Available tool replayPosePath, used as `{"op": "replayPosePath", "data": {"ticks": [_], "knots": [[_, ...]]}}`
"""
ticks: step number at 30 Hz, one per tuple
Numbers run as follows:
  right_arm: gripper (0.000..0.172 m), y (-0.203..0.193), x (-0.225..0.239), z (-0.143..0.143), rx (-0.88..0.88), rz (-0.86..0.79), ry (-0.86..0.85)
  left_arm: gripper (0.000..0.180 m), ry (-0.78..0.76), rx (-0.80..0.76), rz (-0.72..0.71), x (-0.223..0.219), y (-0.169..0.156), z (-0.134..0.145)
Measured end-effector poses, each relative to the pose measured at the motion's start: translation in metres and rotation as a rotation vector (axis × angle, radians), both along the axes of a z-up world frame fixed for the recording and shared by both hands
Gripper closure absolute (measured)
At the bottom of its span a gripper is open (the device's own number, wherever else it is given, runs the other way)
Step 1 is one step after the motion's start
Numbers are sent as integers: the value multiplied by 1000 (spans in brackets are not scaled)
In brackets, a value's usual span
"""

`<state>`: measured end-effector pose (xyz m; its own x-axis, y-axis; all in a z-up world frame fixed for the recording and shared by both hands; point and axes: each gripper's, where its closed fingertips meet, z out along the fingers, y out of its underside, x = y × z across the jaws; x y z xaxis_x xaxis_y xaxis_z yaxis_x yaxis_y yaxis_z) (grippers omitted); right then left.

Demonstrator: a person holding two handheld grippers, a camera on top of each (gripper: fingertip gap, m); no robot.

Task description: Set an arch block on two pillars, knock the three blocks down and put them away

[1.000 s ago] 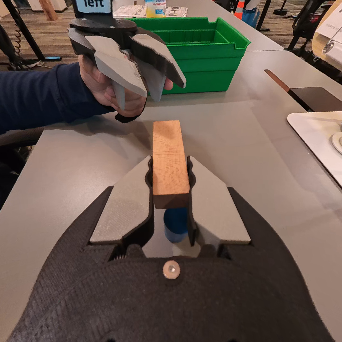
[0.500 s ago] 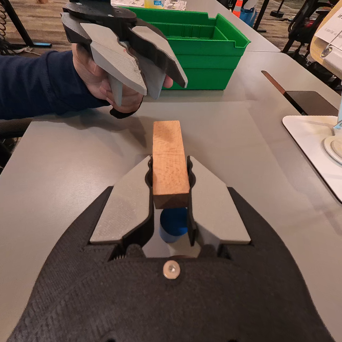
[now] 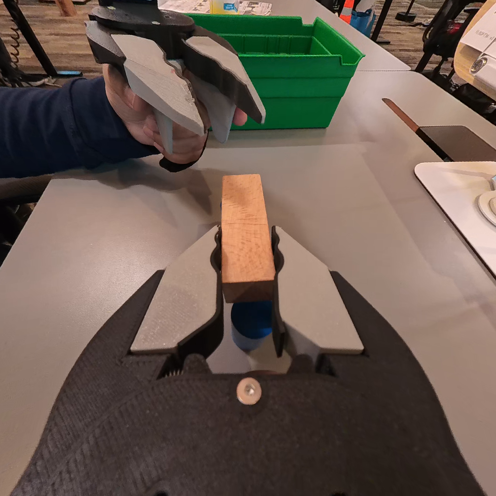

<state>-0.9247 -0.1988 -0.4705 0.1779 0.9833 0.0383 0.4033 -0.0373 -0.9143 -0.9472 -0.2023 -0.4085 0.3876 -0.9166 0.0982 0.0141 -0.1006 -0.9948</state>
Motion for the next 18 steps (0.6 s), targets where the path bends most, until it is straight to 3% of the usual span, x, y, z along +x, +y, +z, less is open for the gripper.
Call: {"op": "replayPosePath", "data": {"ticks": [18], "knots": [[138,0,2,0,-42,5,28,147,0,4,-12,1,-3,1]]}}
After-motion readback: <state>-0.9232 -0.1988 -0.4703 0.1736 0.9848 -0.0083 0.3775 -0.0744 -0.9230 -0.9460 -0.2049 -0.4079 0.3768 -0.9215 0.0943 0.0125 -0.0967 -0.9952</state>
